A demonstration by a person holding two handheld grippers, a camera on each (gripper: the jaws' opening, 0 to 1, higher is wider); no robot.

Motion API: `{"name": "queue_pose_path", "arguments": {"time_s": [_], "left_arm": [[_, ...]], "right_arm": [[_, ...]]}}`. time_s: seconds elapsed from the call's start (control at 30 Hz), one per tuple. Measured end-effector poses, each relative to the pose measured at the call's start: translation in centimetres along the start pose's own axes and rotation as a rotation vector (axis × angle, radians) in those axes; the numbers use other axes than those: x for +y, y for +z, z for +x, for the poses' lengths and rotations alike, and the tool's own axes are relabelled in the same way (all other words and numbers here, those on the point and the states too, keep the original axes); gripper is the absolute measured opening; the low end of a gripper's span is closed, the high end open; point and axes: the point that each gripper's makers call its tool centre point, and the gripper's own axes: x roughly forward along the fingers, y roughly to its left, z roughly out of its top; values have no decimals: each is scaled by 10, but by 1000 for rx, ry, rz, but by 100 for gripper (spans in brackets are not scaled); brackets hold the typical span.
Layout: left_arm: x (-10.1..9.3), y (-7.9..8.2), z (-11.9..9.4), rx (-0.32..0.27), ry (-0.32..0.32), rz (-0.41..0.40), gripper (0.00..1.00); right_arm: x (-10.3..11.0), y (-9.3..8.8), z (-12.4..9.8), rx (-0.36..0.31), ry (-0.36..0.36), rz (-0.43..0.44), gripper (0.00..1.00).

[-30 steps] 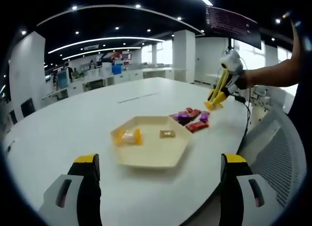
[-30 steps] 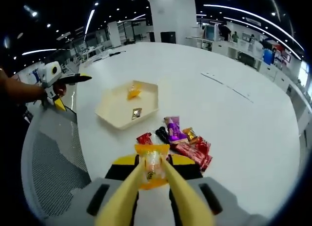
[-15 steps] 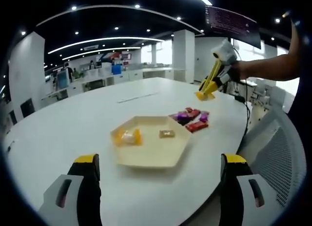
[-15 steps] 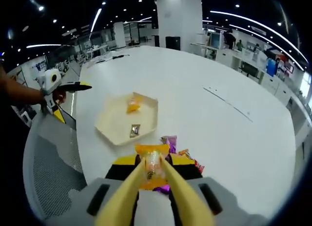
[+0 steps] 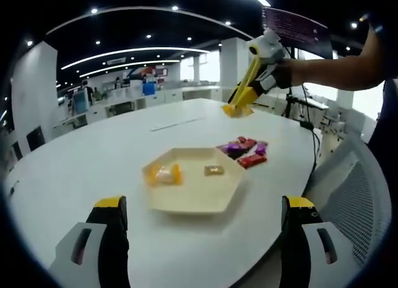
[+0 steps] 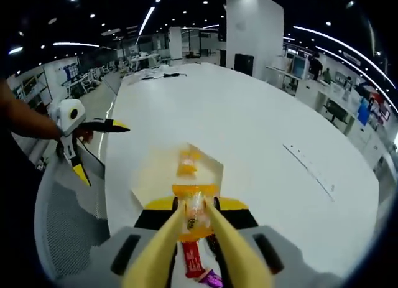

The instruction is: Place the target food into the container with the food tongs after gripping and lifting it, then release it inside without dropping or visibly crushing the food.

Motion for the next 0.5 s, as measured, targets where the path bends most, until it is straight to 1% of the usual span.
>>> {"name": "queue_pose_path", "arguments": {"time_s": [0.17,0.27,0.4,0.5], "left_arm": [[-1,1,0,-3,-1,-2,99],[-3,-1,1,4,-10,-4,98],[-5,-2,1,12,-18,5,98],[-4,-2,1,9,-14,2,98]], "right_arm": [[11,22,22,-3,41,-24,22],[21,38,35,-2,70,-45,22],[32,53,49,-5,96,-69,23],[38,60,59,-8,111,-78,23]]}}
